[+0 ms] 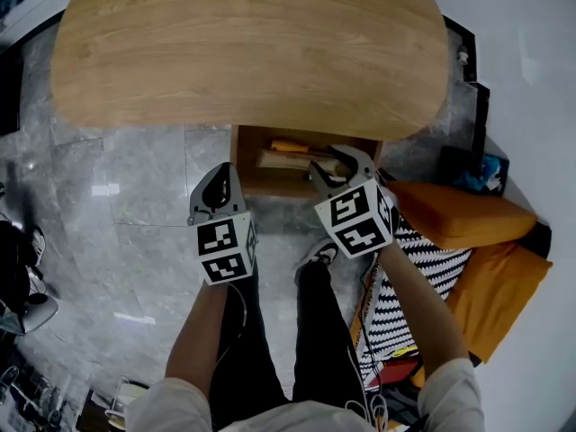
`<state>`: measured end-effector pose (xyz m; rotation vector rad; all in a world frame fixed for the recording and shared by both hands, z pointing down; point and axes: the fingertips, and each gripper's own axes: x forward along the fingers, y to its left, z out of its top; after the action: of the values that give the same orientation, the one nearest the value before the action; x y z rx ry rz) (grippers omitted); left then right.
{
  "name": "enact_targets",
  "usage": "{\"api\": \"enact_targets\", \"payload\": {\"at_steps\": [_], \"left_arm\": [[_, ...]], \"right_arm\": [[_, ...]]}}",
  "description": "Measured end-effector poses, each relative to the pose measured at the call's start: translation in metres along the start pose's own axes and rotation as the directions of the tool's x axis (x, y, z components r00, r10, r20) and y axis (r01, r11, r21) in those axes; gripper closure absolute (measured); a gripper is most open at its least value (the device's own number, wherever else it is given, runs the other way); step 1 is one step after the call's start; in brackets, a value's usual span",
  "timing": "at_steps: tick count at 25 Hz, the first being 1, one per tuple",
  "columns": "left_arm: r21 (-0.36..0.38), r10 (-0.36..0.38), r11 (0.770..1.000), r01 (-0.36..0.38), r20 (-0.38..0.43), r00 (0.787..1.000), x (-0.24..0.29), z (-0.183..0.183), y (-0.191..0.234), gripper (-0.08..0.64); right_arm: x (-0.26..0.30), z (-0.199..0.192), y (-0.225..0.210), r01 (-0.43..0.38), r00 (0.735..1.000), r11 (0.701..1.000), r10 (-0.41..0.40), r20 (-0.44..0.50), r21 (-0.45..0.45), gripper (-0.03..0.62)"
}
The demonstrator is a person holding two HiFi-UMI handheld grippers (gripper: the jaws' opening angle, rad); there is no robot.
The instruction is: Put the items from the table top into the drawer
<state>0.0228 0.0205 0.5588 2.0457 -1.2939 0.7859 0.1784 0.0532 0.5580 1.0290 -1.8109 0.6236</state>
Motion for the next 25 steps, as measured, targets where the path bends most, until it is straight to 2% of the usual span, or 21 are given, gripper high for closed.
{"api": "enact_targets", "payload": {"at_steps": [3, 5, 8, 13, 16, 20, 22, 23, 25], "left_arm": [[0.020, -0.020, 1.000, 0.020, 0.010, 1.000, -0.019, 0.013, -0.013, 0.549], [0.039, -0.038, 0.999, 0.037, 0.024, 0.999, -0.040, 0.026, -0.023, 0.551], [0.081, -0.055, 0.995, 0.049, 0.075, 0.996, -0.074, 0.061, -0.033, 0.549], [0.107, -0.066, 0.993, 0.053, 0.125, 0.990, -0.175, 0.107, -0.064, 0.549], [0.106, -0.071, 0.993, 0.052, 0.179, 0.981, -0.229, 0.140, -0.089, 0.549], [0.166, -0.110, 0.983, 0.076, 0.202, 0.973, -0.308, 0.150, -0.125, 0.551], [0.200, -0.130, 0.976, 0.083, 0.236, 0.963, -0.336, 0.161, -0.141, 0.549], [0.209, -0.133, 0.975, 0.079, 0.258, 0.957, -0.346, 0.167, -0.149, 0.549], [0.202, -0.128, 0.977, 0.067, 0.306, 0.943, -0.363, 0.179, -0.161, 0.549]], "right_arm": [[-0.026, -0.003, 0.000, 0.009, 0.999, 0.997, -0.012, 0.034, 0.074, 0.451], [-0.051, -0.008, -0.002, 0.024, 0.998, 0.987, -0.033, 0.055, 0.161, 0.453], [-0.095, -0.005, -0.016, 0.055, 0.988, 0.953, -0.095, 0.120, 0.299, 0.457], [-0.213, -0.005, -0.014, 0.069, 0.966, 0.894, -0.170, 0.193, 0.443, 0.492], [-0.282, -0.001, -0.033, 0.083, 0.932, 0.839, -0.256, 0.256, 0.538, 0.532], [-0.371, -0.019, -0.032, 0.027, 0.882, 0.716, -0.346, 0.321, 0.697, 0.576], [-0.407, -0.026, -0.038, -0.002, 0.846, 0.668, -0.395, 0.357, 0.744, 0.597], [-0.423, -0.028, -0.043, -0.008, 0.827, 0.656, -0.420, 0.374, 0.754, 0.598], [-0.453, -0.032, -0.053, -0.006, 0.789, 0.656, -0.461, 0.407, 0.755, 0.598]]}}
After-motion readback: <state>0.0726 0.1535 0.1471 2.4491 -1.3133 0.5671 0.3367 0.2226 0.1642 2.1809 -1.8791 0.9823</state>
